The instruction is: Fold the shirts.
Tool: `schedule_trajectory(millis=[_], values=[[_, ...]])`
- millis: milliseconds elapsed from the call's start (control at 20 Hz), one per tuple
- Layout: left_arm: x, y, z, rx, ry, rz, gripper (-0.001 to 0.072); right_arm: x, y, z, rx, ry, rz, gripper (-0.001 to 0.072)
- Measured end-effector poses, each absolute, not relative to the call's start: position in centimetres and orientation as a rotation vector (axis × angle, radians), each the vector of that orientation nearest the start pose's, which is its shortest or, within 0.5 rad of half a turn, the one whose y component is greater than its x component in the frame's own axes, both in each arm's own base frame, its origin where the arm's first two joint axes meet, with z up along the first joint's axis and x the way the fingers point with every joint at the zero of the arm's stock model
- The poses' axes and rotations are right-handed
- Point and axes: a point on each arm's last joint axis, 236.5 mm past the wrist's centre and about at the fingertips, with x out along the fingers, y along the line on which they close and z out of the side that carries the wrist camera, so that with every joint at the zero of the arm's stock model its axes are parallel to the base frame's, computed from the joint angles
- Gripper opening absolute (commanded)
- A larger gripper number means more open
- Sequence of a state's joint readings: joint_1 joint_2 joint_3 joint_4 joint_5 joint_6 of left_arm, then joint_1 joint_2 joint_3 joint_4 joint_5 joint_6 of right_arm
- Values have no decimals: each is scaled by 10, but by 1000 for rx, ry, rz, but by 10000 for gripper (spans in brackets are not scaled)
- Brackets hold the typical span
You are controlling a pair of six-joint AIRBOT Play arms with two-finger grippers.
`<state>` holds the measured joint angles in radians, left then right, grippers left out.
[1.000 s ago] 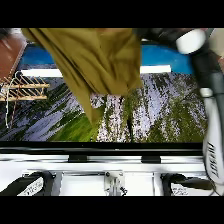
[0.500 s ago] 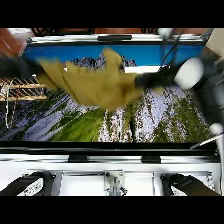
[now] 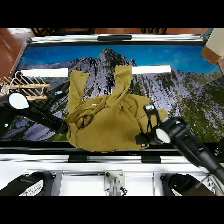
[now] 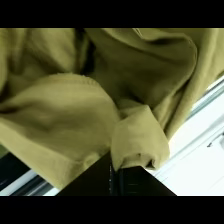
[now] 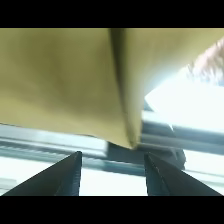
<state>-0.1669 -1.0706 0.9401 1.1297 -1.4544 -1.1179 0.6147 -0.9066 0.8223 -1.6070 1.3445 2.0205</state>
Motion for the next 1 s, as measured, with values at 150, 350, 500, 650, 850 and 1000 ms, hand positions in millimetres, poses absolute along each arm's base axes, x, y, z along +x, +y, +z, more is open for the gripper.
schedule_trajectory(millis=[150,350,500,650,850,1000], values=[[221,-150,14,123,1468,-819,44,271,162,77,55,1166,224,499],[208,-164,22,179,1436,-876,44,359,208,130,202,975,303,501],[204,-171,25,203,1410,-899,45,395,253,79,253,1103,367,647],[203,-174,27,215,1397,-909,45,389,314,24,387,1292,518,647],[203,-175,27,231,1383,-922,45,369,375,-4,496,1384,659,647],[203,-176,28,235,1378,-925,44,363,389,-20,487,1404,639,647]])
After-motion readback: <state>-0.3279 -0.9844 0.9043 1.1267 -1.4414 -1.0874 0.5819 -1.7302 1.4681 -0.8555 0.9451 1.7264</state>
